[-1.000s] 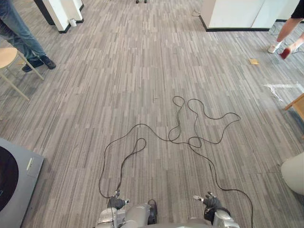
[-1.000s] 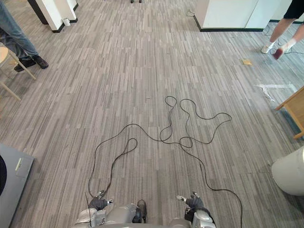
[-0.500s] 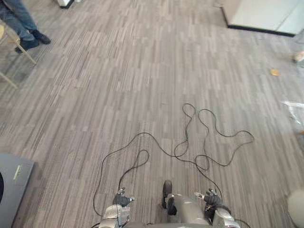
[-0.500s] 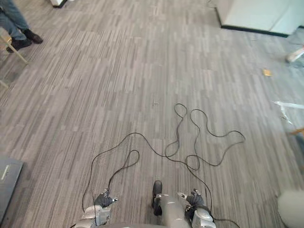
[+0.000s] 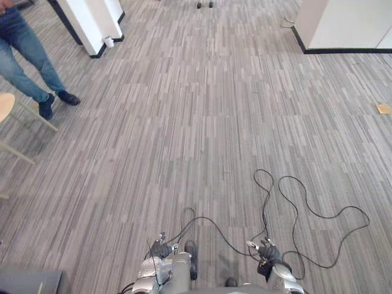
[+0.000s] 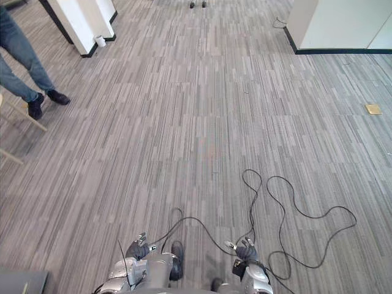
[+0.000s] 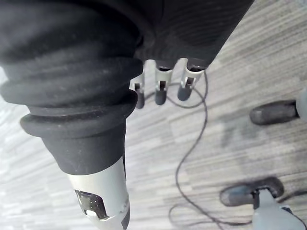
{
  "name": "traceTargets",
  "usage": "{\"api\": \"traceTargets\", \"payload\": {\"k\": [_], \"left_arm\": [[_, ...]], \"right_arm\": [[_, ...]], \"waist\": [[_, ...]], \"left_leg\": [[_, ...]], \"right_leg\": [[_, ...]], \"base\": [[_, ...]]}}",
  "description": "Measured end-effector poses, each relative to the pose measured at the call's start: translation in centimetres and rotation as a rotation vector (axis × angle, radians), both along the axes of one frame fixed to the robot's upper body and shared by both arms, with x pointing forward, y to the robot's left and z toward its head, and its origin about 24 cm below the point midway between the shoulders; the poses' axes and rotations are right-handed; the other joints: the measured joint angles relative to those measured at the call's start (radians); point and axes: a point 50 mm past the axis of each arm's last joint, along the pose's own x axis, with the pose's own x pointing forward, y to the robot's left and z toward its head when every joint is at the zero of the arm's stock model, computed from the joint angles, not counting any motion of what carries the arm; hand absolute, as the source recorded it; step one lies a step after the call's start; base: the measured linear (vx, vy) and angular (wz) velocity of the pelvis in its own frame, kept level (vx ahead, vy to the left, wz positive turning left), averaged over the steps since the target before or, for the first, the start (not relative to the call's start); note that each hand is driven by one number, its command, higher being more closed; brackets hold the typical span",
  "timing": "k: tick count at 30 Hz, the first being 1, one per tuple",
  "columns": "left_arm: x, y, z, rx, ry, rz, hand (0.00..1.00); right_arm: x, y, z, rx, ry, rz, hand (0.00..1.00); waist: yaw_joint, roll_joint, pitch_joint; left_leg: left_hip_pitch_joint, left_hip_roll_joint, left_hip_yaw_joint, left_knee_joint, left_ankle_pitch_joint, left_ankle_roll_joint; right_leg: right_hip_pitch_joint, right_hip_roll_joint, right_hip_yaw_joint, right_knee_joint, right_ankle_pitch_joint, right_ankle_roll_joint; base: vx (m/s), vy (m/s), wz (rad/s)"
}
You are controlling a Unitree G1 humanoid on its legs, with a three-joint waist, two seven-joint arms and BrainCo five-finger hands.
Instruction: Organize washtable
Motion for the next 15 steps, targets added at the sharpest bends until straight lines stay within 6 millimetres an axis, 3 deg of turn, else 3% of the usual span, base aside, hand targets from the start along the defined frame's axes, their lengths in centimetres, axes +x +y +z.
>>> {"api": "traceTargets", "payload": {"k": [2,5,7,10,12,13,15], "left_arm": [[0.0,0.4,0.0,0.013,0.004,-0.009,0.0],[-0.6,1.1,-0.4,0.033,0.048,-0.019,0.0],[-1.6,1.1,-0.8,0.037,0.096,-0.035,0.0],[-0.8,0.9,-0.6,0.038,0.08,-0.052,0.0],[0.1,0.7,-0.4,0.036,0.06,-0.062,0.0],[-0.3,0.9,-0.5,0.04,0.068,-0.061,0.0],[-0.9,0.9,-0.7,0.039,0.085,-0.058,0.0]], "right_arm": [[-0.3,0.0,-0.2,0.001,0.012,0.003,0.0],[-0.6,0.4,-0.3,0.011,0.023,0.018,0.0],[-0.4,0.4,-0.2,-0.002,0.016,0.071,0.0],[0.6,0.4,0.3,-0.012,-0.021,0.094,0.0],[1.2,-0.1,0.5,-0.028,-0.037,0.097,0.0],[1.2,-0.3,0.5,-0.029,-0.035,0.091,0.0],[0.9,-0.6,0.4,-0.035,-0.026,0.085,0.0]], "waist": [[0.001,-0.009,-0.003],[0.005,-0.015,0.0],[-0.007,0.005,0.001],[-0.032,0.004,0.007],[-0.043,-0.009,0.029],[-0.055,-0.019,0.037],[-0.077,-0.03,0.03]], "left_leg": [[0.009,-0.004,0.032,0.029,-0.043,0.023],[0.146,-0.012,0.073,-0.037,-0.065,0.055],[0.328,-0.013,0.081,-0.177,-0.08,0.064],[0.411,-0.009,0.082,-0.269,-0.092,0.061],[0.468,-0.002,0.08,-0.299,-0.121,0.039],[0.505,-0.007,0.064,-0.312,-0.139,0.029],[0.538,0.002,0.026,-0.315,-0.149,0.017]], "right_leg": [[-0.029,-0.024,0.02,0.073,-0.017,0.029],[-0.148,-0.054,0.028,0.425,-0.012,0.076],[-0.211,-0.058,-0.043,0.554,-0.089,0.025],[-0.356,-0.02,-0.094,0.475,-0.094,0.014],[-0.448,0.02,-0.096,0.301,-0.01,0.024],[-0.475,0.022,-0.095,0.211,0.092,0.016],[-0.475,0.026,-0.093,0.21,0.216,-0.035]], "base": [[0.45,0.213,-0.38],[0.44,0.215,-0.6],[0.44,0.163,-0.58],[0.33,0.044,-0.1],[0.44,0.001,0.09],[0.33,-0.038,0.31],[0.45,-0.106,0.63]]}}
